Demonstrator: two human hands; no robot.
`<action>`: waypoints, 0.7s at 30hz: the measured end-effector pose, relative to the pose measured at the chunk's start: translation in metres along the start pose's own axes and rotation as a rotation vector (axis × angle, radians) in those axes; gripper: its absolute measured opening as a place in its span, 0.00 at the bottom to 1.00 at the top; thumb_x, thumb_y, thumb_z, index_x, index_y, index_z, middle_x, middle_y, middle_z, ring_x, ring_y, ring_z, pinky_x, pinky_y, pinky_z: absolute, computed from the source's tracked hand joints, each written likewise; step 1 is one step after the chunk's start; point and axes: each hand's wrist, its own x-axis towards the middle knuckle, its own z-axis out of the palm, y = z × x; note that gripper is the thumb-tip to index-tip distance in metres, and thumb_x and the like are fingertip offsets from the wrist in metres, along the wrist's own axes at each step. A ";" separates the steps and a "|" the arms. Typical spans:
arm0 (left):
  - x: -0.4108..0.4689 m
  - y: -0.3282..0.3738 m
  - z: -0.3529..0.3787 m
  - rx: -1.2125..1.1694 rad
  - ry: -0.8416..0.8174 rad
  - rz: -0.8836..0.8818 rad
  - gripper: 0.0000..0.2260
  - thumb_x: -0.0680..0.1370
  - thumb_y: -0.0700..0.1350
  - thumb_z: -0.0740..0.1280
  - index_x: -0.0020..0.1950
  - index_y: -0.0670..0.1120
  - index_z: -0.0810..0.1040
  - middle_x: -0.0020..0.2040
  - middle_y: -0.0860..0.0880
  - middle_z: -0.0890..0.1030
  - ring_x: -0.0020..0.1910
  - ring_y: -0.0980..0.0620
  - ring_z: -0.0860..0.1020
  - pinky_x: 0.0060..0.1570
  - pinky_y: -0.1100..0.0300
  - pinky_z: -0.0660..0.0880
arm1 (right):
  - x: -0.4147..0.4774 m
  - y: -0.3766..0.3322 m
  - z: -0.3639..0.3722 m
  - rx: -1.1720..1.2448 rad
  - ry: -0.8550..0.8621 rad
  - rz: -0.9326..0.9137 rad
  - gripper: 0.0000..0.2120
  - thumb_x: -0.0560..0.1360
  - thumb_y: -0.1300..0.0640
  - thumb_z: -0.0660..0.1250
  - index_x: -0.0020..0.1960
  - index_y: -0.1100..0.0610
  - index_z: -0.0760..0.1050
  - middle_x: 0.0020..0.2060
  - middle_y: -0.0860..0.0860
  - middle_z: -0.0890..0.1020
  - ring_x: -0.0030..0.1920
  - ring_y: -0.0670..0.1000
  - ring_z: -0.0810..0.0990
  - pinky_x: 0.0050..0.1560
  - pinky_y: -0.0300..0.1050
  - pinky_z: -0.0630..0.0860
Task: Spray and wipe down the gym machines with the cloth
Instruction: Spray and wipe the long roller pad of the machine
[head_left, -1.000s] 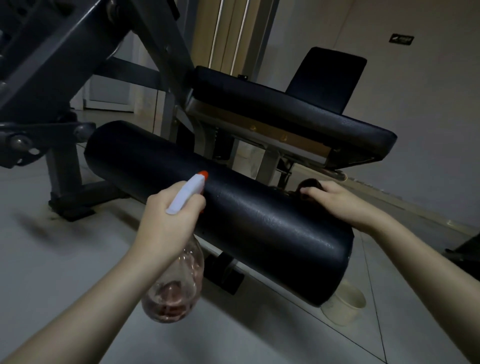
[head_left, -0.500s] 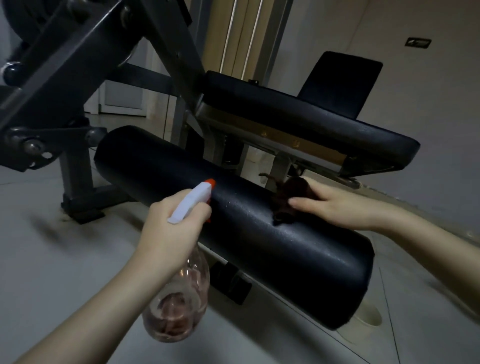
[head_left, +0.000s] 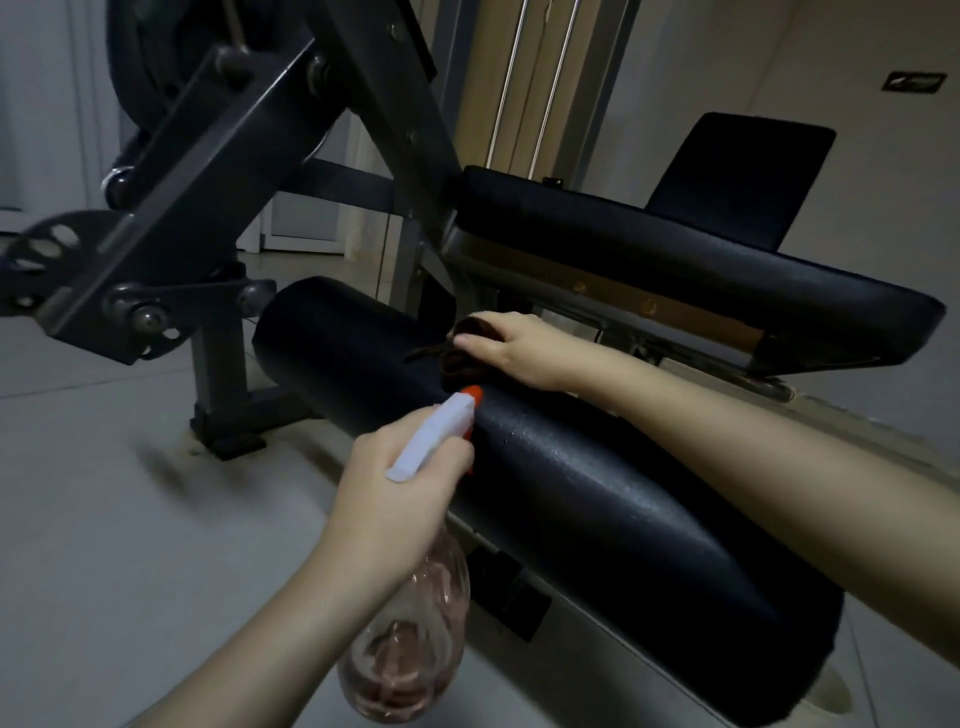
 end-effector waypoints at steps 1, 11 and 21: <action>0.000 0.000 0.000 -0.002 -0.005 -0.002 0.06 0.67 0.49 0.62 0.42 0.52 0.73 0.39 0.52 0.75 0.39 0.58 0.71 0.41 0.59 0.67 | -0.010 0.003 -0.004 -0.011 -0.013 -0.008 0.14 0.79 0.48 0.60 0.60 0.53 0.75 0.53 0.50 0.80 0.55 0.49 0.78 0.57 0.41 0.72; 0.001 -0.004 -0.008 -0.027 -0.037 0.010 0.07 0.68 0.48 0.63 0.39 0.44 0.75 0.36 0.49 0.74 0.39 0.58 0.71 0.40 0.63 0.66 | -0.039 0.003 -0.004 -0.185 0.013 -0.154 0.21 0.77 0.48 0.62 0.68 0.51 0.70 0.64 0.50 0.73 0.64 0.48 0.71 0.66 0.43 0.66; 0.037 -0.010 -0.044 -0.056 0.145 -0.006 0.06 0.69 0.49 0.64 0.34 0.59 0.77 0.41 0.54 0.78 0.40 0.60 0.75 0.43 0.59 0.70 | 0.029 -0.018 0.013 -0.060 -0.007 0.001 0.21 0.79 0.47 0.59 0.69 0.53 0.66 0.65 0.54 0.71 0.64 0.53 0.71 0.59 0.38 0.65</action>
